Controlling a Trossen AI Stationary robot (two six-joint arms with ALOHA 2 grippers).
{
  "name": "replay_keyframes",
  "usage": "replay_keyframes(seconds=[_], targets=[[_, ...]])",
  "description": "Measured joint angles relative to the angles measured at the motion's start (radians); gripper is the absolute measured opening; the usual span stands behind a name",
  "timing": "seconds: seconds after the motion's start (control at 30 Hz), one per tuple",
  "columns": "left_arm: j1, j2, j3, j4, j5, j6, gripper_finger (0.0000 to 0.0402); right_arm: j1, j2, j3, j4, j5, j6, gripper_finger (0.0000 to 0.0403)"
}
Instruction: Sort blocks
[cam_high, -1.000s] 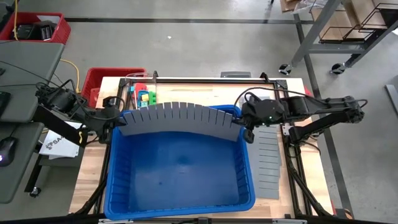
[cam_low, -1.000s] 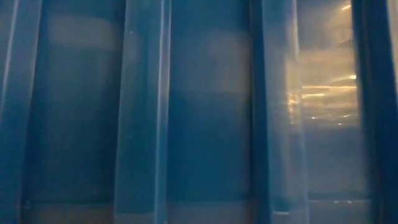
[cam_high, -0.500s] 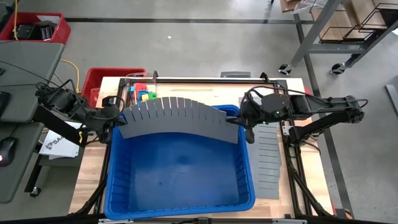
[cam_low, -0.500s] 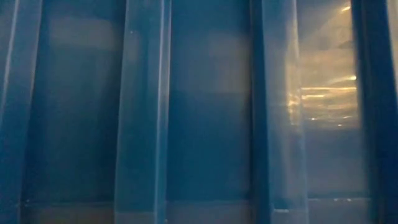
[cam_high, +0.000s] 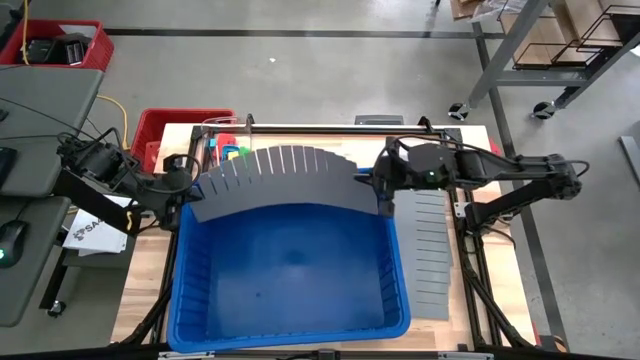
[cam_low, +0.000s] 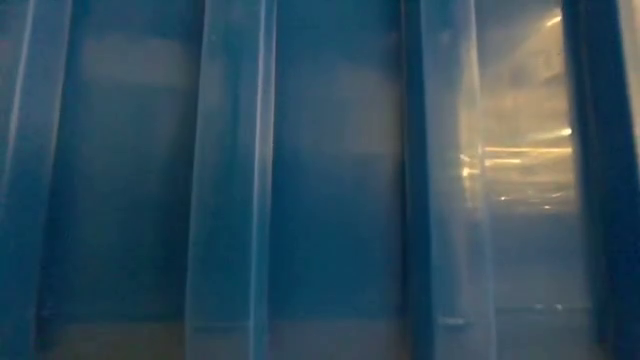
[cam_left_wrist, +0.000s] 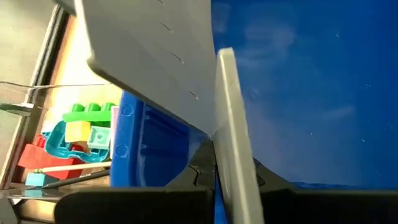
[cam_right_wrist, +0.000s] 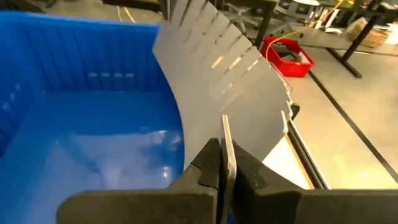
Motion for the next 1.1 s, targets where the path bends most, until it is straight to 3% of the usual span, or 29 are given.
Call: replay_keyframes(seconds=[0.33, 0.53, 0.83, 1.1], targets=[[0.000, 0.001, 0.000, 0.006, -0.020, 0.002, 0.0000, -0.090, 0.002, 0.001, -0.102, -0.015, -0.063, 0.0000], [0.000, -0.005, 0.014, 0.006, -0.002, -0.027, 0.0000, -0.076, -0.026, 0.000, -0.143, -0.057, -0.050, 0.0000], [0.000, -0.005, 0.187, 0.001, 0.101, 0.040, 0.0000, -0.056, -0.135, 0.000, -0.204, -0.143, 0.008, 0.0000], [0.000, -0.012, 0.195, 0.032, 0.208, 0.074, 0.0000, -0.055, -0.201, -0.001, -0.210, -0.247, 0.036, 0.0000]])
